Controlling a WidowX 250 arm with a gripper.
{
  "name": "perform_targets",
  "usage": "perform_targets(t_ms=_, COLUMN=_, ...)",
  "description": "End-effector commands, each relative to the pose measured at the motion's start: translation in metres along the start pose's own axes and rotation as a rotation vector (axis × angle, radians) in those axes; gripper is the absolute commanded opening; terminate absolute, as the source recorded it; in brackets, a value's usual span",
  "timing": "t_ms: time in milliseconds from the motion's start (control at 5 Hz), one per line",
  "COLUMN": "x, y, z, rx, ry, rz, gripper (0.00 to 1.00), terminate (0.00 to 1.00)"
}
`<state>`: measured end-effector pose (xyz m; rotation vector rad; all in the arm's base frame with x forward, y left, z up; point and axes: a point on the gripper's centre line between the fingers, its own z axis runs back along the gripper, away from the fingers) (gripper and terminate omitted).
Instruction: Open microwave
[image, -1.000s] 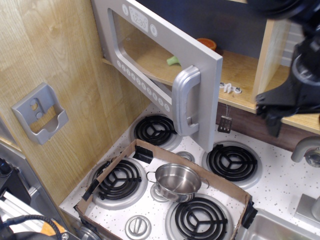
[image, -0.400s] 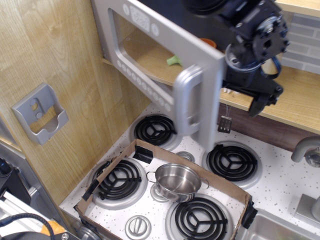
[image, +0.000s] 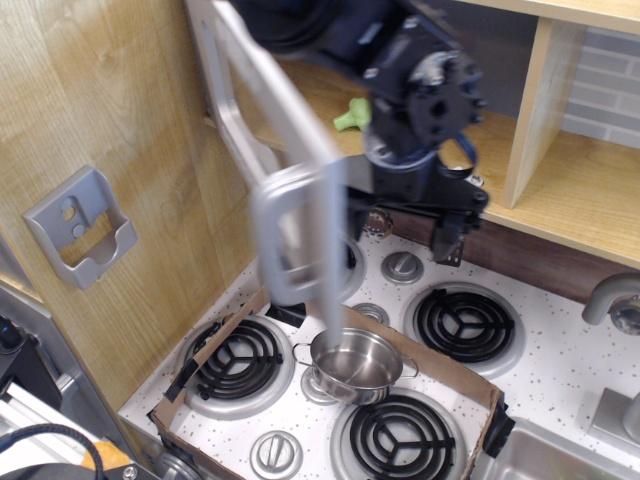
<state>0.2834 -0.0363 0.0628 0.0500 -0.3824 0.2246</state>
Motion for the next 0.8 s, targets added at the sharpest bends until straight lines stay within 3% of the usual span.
perform_targets(t_ms=0, x=-0.0198, y=0.0238, z=0.0199, rx=-0.029, ry=0.014, rz=0.076, gripper=1.00, terminate=0.00)
perform_targets(t_ms=400, x=-0.0170, y=0.0281, z=0.0193, rx=-0.039, ry=0.027, rz=0.051, gripper=1.00, terminate=0.00)
perform_targets(t_ms=600, x=-0.0170, y=0.0281, z=0.0193, rx=-0.039, ry=0.027, rz=0.051, gripper=1.00, terminate=1.00)
